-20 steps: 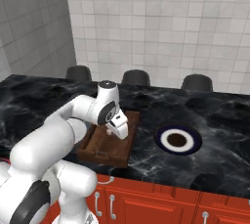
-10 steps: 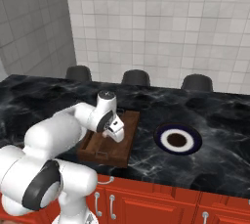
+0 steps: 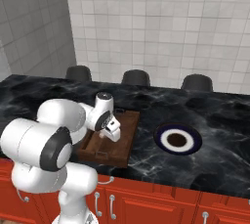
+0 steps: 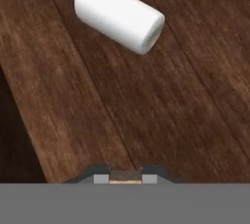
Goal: Move the dessert items from the plates to the tray.
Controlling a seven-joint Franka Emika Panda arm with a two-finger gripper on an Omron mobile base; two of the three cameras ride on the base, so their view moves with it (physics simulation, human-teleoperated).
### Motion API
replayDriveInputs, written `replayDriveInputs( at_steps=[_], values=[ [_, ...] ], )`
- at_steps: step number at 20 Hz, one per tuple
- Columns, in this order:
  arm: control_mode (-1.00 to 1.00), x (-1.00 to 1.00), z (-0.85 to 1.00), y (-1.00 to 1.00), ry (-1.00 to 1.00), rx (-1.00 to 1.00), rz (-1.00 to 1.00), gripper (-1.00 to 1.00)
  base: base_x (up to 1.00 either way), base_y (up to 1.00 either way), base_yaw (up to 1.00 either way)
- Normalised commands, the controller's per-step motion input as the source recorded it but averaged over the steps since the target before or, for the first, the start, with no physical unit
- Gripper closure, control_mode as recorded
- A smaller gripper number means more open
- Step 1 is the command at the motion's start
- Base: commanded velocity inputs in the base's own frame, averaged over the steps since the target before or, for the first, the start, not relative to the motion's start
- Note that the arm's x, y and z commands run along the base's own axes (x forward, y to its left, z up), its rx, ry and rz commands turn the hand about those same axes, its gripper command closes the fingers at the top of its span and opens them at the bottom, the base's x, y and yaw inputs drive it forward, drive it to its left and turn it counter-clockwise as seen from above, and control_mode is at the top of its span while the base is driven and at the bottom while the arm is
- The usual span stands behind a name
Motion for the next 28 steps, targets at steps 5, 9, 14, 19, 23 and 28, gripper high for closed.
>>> replayDriveInputs(
  at_steps=[5, 9, 14, 19, 23, 28],
  values=[
    [-1.00, 0.28, -0.36, 0.00, 0.04, 0.00, 0.03, 1.00, 0.00, 0.00, 0.00],
    [-1.00, 0.22, -0.33, 0.00, 0.05, 0.00, 0.03, -1.00, 0.00, 0.00, 0.00],
    [-1.00, -0.13, 0.00, -0.11, 0.00, 0.00, 0.01, -1.00, 0.00, 0.00, 0.00],
    [-1.00, -0.39, 0.02, -0.02, -0.02, 0.00, 0.00, -1.00, 0.00, 0.00, 0.00],
    [-1.00, -0.37, 0.78, 0.00, -0.06, 0.00, 0.00, -1.00, 0.00, 0.00, 0.00],
    [-1.00, -0.22, 1.00, 0.06, -0.18, -0.01, 0.00, -1.00, 0.00, 0.00, 0.00]
  ],
)
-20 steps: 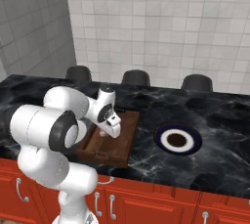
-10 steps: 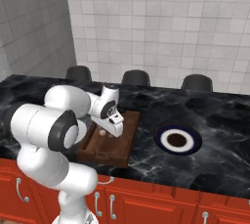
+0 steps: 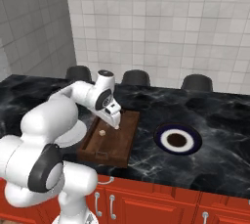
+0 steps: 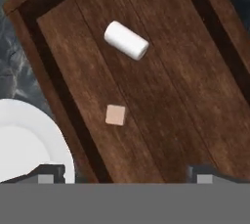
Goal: Move the dessert items from the plates to the tray.
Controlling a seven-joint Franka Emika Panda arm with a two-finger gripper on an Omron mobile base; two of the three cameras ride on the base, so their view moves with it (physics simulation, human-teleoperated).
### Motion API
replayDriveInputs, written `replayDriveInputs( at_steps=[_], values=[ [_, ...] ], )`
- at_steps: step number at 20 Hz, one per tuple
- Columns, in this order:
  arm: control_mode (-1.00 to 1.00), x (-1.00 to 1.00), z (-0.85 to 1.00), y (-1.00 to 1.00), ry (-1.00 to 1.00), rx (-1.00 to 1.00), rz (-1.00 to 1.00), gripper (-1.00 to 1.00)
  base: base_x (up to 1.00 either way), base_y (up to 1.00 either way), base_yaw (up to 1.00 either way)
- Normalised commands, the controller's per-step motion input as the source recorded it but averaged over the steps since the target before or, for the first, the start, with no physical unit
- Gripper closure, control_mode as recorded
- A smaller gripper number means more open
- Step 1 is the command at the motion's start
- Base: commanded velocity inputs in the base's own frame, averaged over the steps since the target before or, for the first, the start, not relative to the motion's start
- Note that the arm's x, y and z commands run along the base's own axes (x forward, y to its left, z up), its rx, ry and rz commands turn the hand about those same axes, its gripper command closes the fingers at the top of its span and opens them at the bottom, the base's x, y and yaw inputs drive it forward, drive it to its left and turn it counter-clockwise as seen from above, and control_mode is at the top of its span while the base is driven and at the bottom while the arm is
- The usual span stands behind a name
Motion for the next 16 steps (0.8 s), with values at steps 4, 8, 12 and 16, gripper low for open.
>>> replayDriveInputs(
  at_steps=[4, 8, 12, 16],
  values=[
    [-1.00, -0.61, 0.90, 0.47, -0.29, -0.10, 0.00, -1.00, 0.00, 0.00, 0.00],
    [-1.00, -0.64, 0.71, 0.76, -0.31, -0.15, 0.00, -1.00, 0.00, 0.00, 0.00],
    [-1.00, -0.58, 0.49, 0.91, -0.30, -0.18, 0.00, -1.00, 0.00, 0.00, 0.00],
    [-1.00, -0.47, 0.38, 0.97, -0.23, -0.20, -0.02, -1.00, 0.00, 0.00, 0.00]
  ],
)
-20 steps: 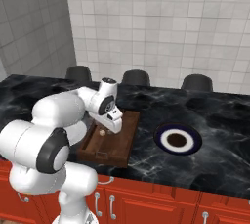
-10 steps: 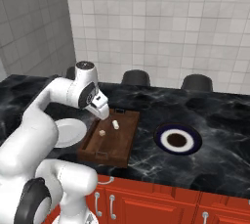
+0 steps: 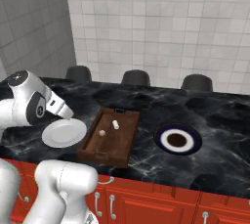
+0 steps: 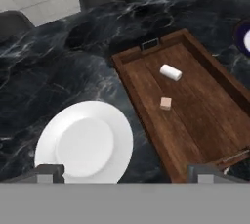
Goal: Move the dessert items from the plates to the tray.
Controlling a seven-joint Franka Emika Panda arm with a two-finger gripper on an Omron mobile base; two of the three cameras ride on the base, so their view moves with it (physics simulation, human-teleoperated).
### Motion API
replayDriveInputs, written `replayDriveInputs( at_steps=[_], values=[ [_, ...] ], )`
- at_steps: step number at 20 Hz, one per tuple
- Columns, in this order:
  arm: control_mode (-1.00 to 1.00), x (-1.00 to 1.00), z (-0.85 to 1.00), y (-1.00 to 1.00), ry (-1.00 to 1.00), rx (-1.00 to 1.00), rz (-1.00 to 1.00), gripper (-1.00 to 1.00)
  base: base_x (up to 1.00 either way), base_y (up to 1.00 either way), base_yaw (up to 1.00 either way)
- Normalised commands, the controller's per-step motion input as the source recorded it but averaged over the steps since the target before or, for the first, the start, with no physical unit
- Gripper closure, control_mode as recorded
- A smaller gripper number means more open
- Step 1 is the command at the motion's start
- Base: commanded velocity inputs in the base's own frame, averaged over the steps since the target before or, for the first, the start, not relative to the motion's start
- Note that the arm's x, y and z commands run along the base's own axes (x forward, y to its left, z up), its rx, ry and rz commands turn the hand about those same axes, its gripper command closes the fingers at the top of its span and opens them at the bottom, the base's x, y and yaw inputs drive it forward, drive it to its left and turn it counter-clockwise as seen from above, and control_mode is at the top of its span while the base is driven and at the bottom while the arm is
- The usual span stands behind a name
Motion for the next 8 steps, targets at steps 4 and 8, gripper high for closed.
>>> replayDriveInputs(
  at_steps=[4, 8],
  values=[
    [-1.00, -0.36, 0.34, 0.91, -0.15, -0.19, -0.02, -1.00, 0.00, 0.00, 0.00],
    [-1.00, -0.20, 0.11, 0.91, -0.07, -0.19, -0.01, -1.00, 0.00, 0.00, 0.00]
  ],
)
